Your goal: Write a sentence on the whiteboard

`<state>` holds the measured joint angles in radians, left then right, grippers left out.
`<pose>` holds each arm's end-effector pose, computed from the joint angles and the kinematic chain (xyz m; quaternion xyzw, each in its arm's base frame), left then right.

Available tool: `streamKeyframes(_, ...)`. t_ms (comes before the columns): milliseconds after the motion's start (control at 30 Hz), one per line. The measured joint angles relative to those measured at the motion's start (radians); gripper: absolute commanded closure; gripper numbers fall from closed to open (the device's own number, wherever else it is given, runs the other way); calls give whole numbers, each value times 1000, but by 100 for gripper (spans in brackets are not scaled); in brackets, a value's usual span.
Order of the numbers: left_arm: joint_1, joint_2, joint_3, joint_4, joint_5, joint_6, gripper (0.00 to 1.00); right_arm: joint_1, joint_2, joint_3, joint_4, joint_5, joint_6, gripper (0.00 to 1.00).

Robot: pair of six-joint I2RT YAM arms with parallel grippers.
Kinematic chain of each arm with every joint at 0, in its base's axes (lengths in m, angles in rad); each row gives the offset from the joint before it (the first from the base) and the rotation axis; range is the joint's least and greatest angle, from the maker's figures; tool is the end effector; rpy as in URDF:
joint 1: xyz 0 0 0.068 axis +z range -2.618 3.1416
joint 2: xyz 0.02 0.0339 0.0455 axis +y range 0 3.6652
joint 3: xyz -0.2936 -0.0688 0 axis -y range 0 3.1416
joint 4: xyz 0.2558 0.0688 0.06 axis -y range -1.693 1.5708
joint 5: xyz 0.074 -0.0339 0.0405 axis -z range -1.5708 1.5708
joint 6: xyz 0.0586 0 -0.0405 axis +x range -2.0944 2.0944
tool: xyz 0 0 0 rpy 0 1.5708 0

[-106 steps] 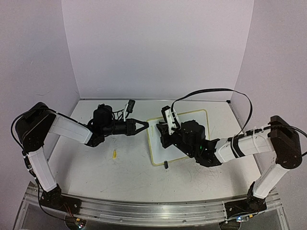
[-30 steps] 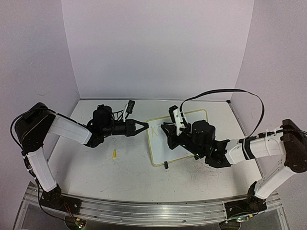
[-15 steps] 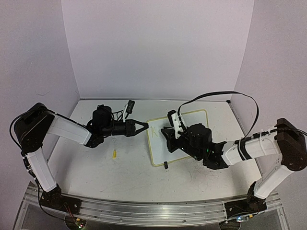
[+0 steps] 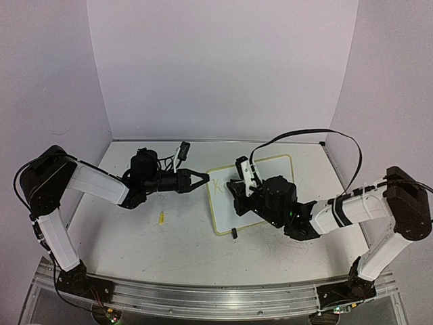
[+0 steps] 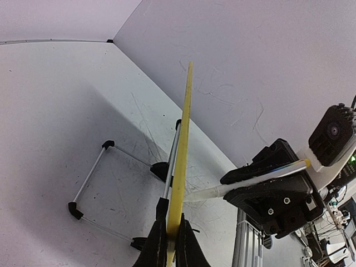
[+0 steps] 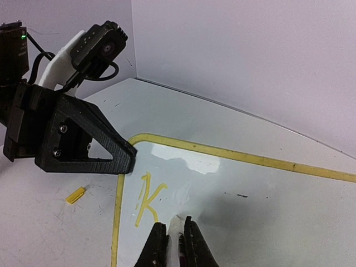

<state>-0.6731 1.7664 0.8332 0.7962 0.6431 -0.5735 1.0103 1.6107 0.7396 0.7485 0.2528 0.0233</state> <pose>0.2887 -0.2752 0.2152 0.2430 0.7040 -0.5573 0.3671 0.2102 0.3074 0.2338 -0.2785 0.6940 0.2426 0.6180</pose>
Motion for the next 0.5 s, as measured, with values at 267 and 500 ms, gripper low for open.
streamKeyframes(267,0,0,0,-1,-1,-1,100,1,5,0,7,24,8,100)
streamKeyframes(500,-1,0,0,-2,-10,-3,100,1,5,0,10,73,26,100)
